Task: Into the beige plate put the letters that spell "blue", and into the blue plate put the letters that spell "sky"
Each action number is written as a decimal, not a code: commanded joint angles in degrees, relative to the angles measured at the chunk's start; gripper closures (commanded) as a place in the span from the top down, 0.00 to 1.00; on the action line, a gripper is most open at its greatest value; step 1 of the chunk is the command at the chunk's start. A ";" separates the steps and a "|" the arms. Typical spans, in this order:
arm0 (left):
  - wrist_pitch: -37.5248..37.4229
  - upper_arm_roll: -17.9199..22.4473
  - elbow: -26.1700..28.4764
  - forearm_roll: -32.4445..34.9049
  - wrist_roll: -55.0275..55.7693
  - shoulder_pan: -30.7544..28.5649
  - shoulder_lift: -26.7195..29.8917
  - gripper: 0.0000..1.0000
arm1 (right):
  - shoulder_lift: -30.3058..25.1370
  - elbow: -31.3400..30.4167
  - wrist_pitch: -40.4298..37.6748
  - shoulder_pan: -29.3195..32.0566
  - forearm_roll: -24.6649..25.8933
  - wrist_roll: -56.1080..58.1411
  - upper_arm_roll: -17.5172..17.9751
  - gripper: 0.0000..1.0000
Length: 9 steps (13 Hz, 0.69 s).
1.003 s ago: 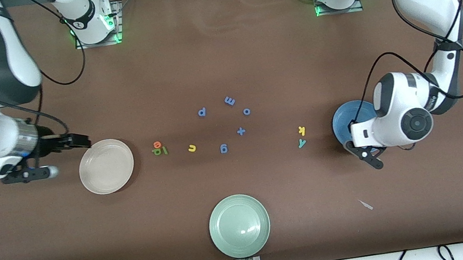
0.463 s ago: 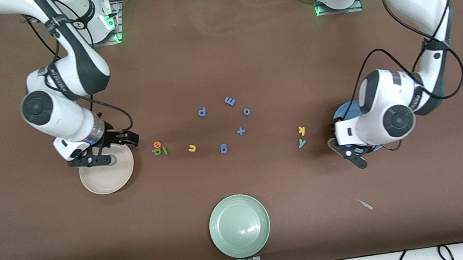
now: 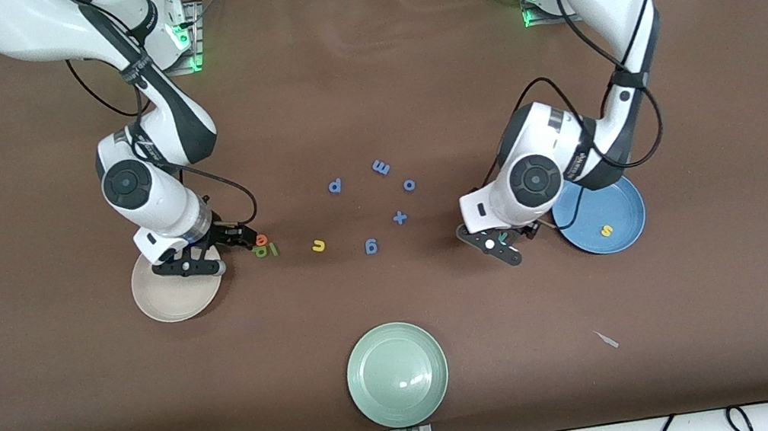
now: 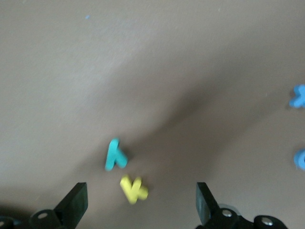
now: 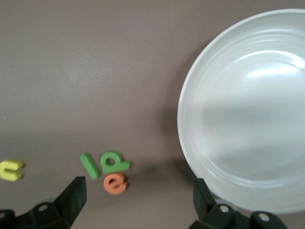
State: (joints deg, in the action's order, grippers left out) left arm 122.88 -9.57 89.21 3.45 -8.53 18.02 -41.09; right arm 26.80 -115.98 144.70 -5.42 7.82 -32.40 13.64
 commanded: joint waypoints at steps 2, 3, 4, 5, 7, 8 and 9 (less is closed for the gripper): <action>3.85 0.78 0.00 1.11 0.36 0.17 -2.94 1.00 | 5.45 0.93 6.55 0.24 6.40 -7.21 0.59 0.98; 3.85 0.69 0.00 3.64 0.44 0.17 -2.85 0.99 | 5.46 0.84 6.56 0.23 7.90 -8.89 0.68 0.98; 3.85 0.61 0.00 6.80 0.62 0.17 -2.85 0.96 | 5.54 0.75 6.56 0.23 8.09 -9.08 0.68 0.98; 3.85 0.52 0.00 7.87 0.62 0.09 -3.03 0.93 | 5.89 0.75 6.56 0.23 8.09 -9.17 0.68 0.96; 3.85 0.52 0.00 8.06 0.53 0.09 -3.38 0.85 | 6.25 0.84 6.56 0.15 8.35 -10.66 0.68 0.96; 3.94 0.61 0.00 8.06 0.53 0.09 -3.47 0.77 | 6.07 1.01 6.56 0.15 8.35 -10.67 0.77 0.96; 3.85 0.61 0.09 8.06 0.53 0.00 -3.64 0.70 | 5.64 1.36 6.04 0.15 8.26 -10.58 1.29 0.96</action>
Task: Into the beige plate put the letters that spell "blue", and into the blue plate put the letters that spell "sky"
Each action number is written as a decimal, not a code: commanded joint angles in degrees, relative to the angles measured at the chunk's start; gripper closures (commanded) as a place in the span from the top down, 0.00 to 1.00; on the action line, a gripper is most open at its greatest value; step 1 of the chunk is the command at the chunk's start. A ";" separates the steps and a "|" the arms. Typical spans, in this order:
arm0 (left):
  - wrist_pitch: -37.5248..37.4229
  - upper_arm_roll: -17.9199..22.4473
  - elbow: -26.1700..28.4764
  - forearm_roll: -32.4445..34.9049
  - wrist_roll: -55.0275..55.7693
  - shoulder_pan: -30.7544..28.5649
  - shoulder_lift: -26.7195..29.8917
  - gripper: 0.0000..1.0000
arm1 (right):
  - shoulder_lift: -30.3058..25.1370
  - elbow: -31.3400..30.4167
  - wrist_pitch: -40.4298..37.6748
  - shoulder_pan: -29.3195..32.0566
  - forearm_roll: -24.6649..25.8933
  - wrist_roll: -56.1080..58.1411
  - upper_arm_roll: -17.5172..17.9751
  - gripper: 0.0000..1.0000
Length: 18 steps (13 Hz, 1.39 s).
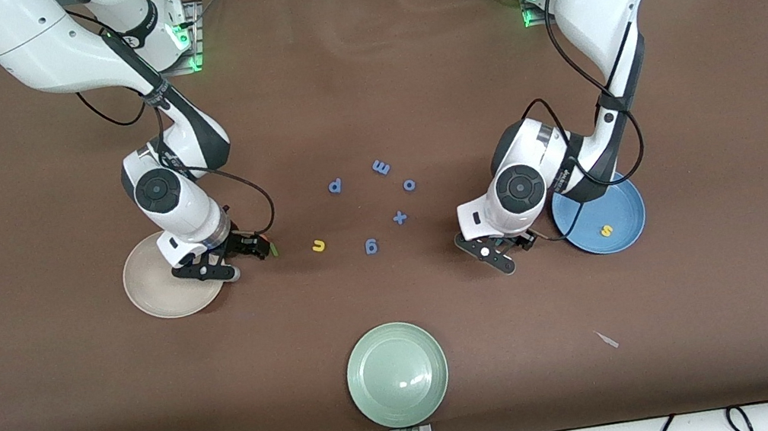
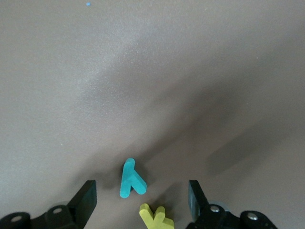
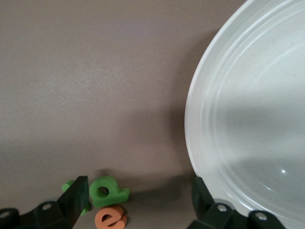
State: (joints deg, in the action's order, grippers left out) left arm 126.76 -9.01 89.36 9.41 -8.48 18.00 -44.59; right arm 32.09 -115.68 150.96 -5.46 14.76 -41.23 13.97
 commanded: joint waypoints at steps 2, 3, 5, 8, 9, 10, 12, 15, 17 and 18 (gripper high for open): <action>0.06 0.04 0.11 2.10 0.49 -0.24 -0.14 0.52 | -1.93 1.33 -5.38 0.27 1.32 -1.84 1.58 0.96; 0.06 0.04 0.29 2.10 0.49 -0.50 -0.14 0.49 | -2.73 1.33 -7.07 0.36 1.15 -2.36 1.94 0.96; -0.02 0.04 0.38 2.10 0.40 -0.60 -0.14 0.33 | -1.16 1.33 -6.48 0.19 1.67 -5.87 3.16 0.96; -0.37 0.04 0.20 2.10 0.49 -0.68 0.21 0.00 | 1.30 1.42 -3.13 0.27 3.69 -6.67 3.17 0.96; -0.64 0.04 -0.06 2.10 0.57 -0.86 0.56 0.00 | 1.31 1.42 -3.22 0.27 4.65 -6.67 3.17 0.96; -0.90 0.13 -0.32 2.10 0.57 -0.95 1.17 0.00 | 1.31 1.42 -3.22 0.36 4.93 -6.58 3.08 0.96; -5.01 0.13 -0.59 1.84 0.57 -1.12 4.32 0.00 | 1.40 1.42 -3.22 0.27 6.15 -6.49 3.00 0.95; -12.04 0.39 -0.33 2.10 -0.21 -4.71 6.97 0.01 | 1.75 1.42 -3.13 0.36 6.86 -6.49 2.82 0.92; -14.87 0.40 0.37 2.28 -3.44 -9.71 6.97 0.02 | 1.66 1.51 -3.13 0.45 6.95 -6.06 2.73 0.92; -14.97 0.40 0.99 2.19 -6.17 -11.56 6.89 0.08 | 1.66 1.51 -3.13 0.54 6.95 -5.79 2.64 0.92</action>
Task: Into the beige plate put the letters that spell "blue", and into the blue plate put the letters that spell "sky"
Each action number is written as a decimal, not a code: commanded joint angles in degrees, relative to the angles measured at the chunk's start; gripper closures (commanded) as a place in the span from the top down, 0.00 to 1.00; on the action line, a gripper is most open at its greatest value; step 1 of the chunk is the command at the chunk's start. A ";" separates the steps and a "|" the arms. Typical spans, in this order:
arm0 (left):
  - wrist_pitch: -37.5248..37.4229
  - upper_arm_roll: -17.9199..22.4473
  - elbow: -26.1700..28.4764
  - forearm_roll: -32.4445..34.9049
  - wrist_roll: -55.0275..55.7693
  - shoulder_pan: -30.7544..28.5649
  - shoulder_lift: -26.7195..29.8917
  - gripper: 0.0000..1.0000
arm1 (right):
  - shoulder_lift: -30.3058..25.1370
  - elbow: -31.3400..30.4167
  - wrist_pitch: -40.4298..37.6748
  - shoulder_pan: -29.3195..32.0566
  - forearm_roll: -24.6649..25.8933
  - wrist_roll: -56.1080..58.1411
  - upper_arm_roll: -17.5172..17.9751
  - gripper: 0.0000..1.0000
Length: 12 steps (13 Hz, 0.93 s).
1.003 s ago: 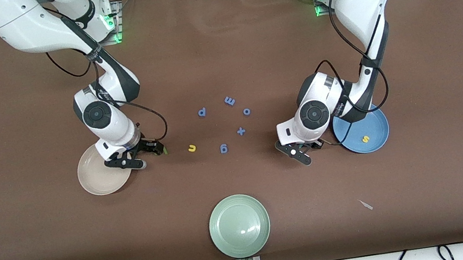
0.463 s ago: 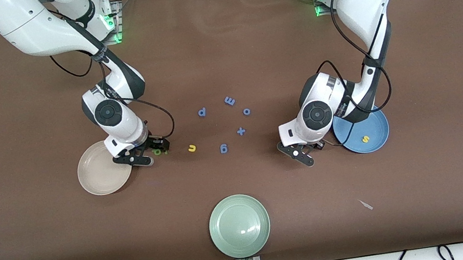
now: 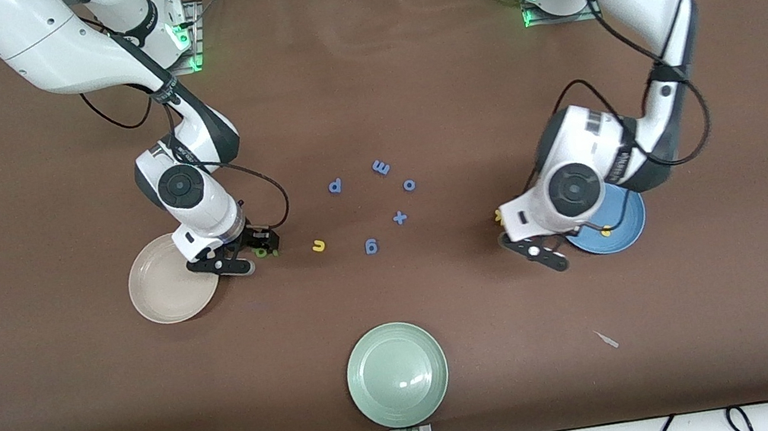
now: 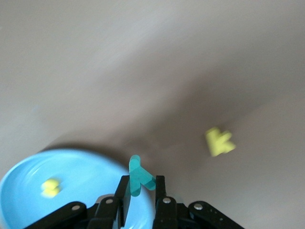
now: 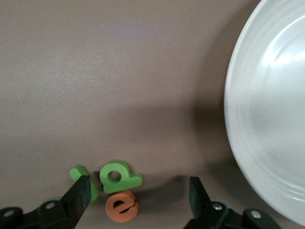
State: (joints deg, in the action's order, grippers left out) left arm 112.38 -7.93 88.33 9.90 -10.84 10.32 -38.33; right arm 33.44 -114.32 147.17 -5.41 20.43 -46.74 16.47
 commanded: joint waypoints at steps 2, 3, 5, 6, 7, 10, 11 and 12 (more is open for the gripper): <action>-0.49 -1.38 2.63 1.35 -4.89 -7.14 0.45 0.99 | 0.57 0.15 1.09 0.49 1.89 -0.11 -0.21 0.92; -0.58 -2.08 2.46 1.26 -4.54 -6.46 0.62 1.00 | 0.57 0.15 1.01 0.49 2.59 -0.11 -0.29 0.92; -0.58 -4.27 2.28 1.17 -3.23 -4.87 1.15 1.00 | 0.66 0.15 1.18 0.58 2.68 0.33 -0.47 0.92; -0.58 -6.20 1.93 1.17 -1.13 -4.17 1.15 1.00 | 1.10 0.15 2.06 0.58 2.68 0.24 -0.56 0.92; -0.49 -6.74 1.84 1.26 2.89 -2.86 0.89 1.00 | 1.71 0.06 3.20 0.58 2.68 -0.11 -0.56 0.92; 1.26 -6.40 2.28 3.09 13.71 3.20 -1.74 1.00 | 2.15 -0.12 3.91 0.49 2.68 -1.60 -0.56 0.92; 2.22 -6.66 2.54 4.76 16.09 3.56 -2.27 1.00 | 2.15 -0.12 3.91 0.40 2.77 -1.60 -0.56 0.92; 3.71 -6.66 2.72 4.95 18.90 4.09 -3.24 1.00 | 2.15 -0.12 4.00 0.49 2.77 -1.60 -0.56 0.90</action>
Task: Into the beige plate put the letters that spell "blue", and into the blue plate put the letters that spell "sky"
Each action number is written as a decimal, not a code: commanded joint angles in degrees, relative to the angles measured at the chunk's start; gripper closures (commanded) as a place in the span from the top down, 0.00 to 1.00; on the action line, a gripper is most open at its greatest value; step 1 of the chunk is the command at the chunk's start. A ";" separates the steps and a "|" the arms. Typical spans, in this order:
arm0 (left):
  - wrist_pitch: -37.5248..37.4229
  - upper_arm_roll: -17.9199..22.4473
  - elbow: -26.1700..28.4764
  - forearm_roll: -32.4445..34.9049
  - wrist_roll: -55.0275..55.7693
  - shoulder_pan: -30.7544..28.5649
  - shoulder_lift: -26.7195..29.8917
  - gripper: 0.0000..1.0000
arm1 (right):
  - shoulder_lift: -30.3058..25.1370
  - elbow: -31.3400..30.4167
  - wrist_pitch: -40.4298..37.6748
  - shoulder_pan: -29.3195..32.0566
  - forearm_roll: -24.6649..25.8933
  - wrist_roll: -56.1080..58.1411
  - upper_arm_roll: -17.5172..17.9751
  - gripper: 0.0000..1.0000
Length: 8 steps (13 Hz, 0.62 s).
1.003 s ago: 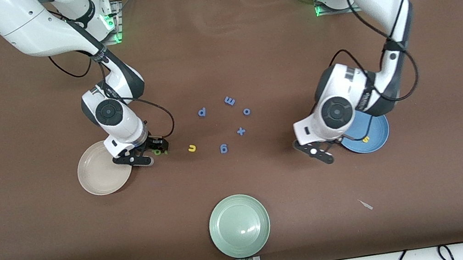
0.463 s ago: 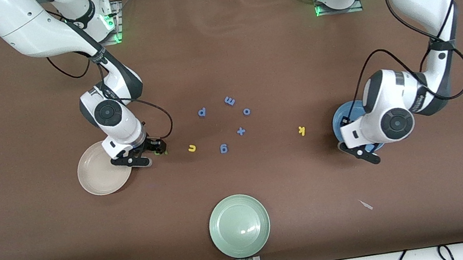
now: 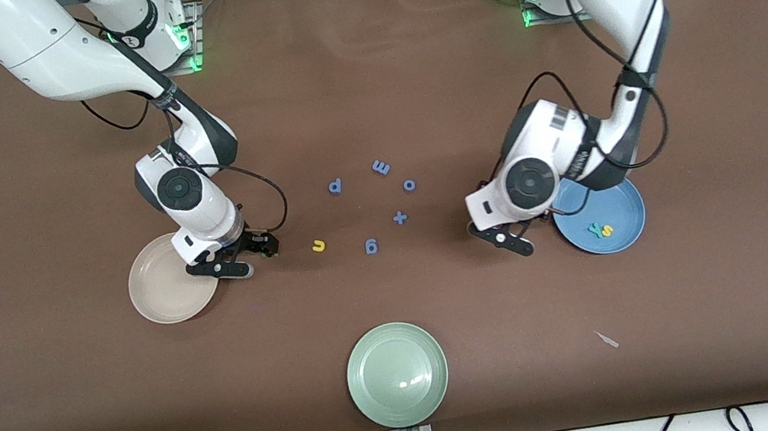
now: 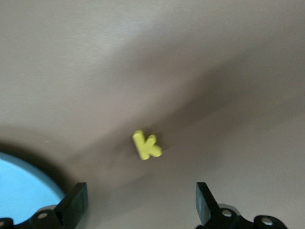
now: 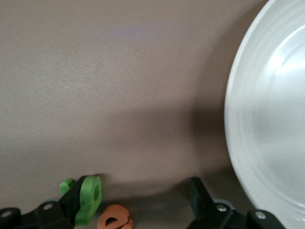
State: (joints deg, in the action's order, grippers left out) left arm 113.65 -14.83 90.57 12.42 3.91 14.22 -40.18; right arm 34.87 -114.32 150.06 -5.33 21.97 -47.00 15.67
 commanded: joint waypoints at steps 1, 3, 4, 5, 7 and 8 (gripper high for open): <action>3.15 0.24 0.57 2.52 6.96 0.71 -2.18 1.00 | 0.73 -0.20 1.11 0.41 1.32 -1.43 0.24 0.86; 4.12 0.24 0.57 2.52 7.86 0.81 -2.54 1.00 | 0.64 -0.29 1.11 0.41 1.32 -1.34 0.24 0.73; 4.82 0.24 0.66 2.52 7.86 0.63 -2.71 1.00 | 0.64 -0.37 1.11 0.41 1.32 -1.43 0.24 0.63; 6.14 0.24 1.27 2.52 7.78 0.20 -3.24 0.99 | 0.55 -0.37 1.03 0.41 1.32 -1.34 0.24 0.53; 10.35 0.33 3.72 2.52 7.17 -0.25 -3.42 0.84 | 0.46 -0.37 1.03 0.41 1.32 -1.34 0.33 0.29; 10.46 0.33 3.74 2.61 7.16 -0.86 -3.33 0.62 | 0.46 -0.37 1.03 0.41 1.32 -1.34 0.33 0.16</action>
State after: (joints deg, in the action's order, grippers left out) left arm 122.20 -14.27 92.87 13.10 10.53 14.42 -43.73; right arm 34.54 -114.23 150.33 -5.34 21.98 -47.18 15.79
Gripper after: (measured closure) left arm 0.044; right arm 0.577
